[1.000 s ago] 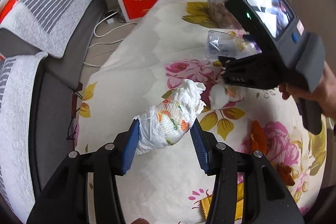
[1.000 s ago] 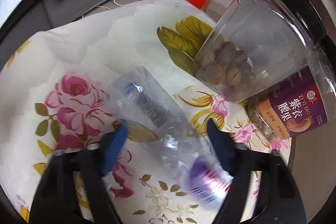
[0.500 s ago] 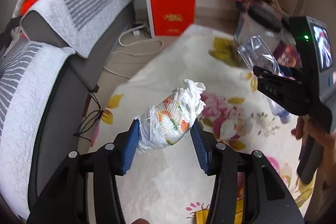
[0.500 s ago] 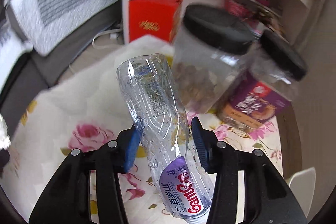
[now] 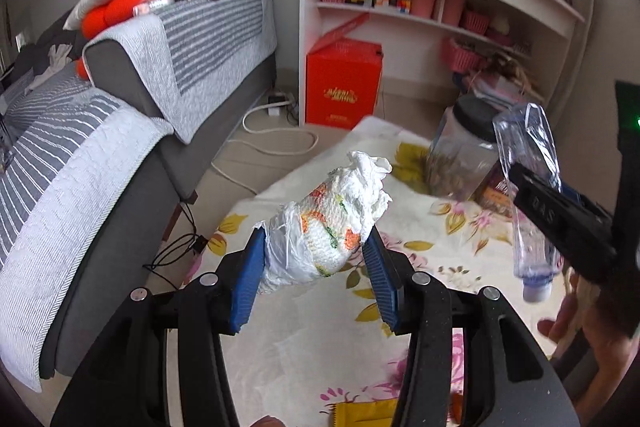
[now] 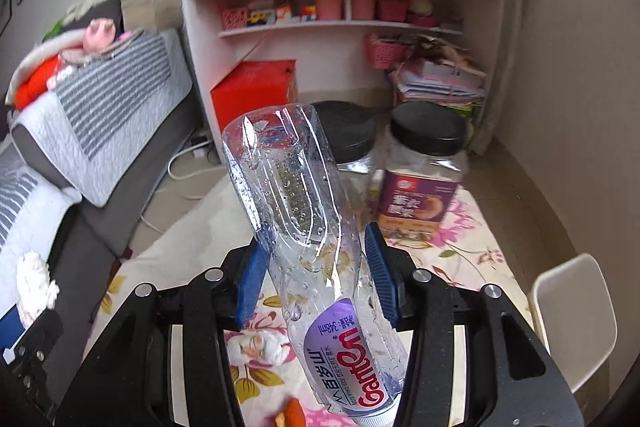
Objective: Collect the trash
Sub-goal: 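Carry the tissue bundle and water bottle over to the wastebasket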
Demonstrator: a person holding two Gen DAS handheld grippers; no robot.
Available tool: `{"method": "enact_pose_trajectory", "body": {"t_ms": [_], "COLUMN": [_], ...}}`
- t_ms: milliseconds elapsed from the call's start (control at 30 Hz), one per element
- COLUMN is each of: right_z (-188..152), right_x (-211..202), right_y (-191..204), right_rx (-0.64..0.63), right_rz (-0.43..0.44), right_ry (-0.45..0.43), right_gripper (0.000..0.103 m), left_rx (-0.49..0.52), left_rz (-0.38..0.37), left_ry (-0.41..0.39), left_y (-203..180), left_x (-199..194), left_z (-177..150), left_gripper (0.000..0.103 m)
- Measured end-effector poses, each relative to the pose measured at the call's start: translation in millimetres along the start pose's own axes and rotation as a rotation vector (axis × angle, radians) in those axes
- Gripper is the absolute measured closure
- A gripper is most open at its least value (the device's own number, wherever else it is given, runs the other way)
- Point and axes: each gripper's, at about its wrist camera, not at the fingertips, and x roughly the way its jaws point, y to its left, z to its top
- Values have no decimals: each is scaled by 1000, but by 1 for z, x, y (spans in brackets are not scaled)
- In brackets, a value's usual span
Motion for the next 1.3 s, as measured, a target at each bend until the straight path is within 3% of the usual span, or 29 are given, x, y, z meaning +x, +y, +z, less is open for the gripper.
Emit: {"method": "enact_pose_trajectory", "body": {"t_ms": [567,1300], "right_z": [-28,-55], "right_x": [-66,-81], "right_y": [-80,-178], "right_rx": [70,155], "right_rz": [-63,-148], "right_ry": [-69,-68], "right_gripper": [58,58], "left_rx": [50,160], "left_rz": [-58,-127], "left_ry": [-98,-70], "left_y": [-64,-165], "left_x": [-43,-39], "left_z": [-15,-36], "left_gripper": [54,54]}}
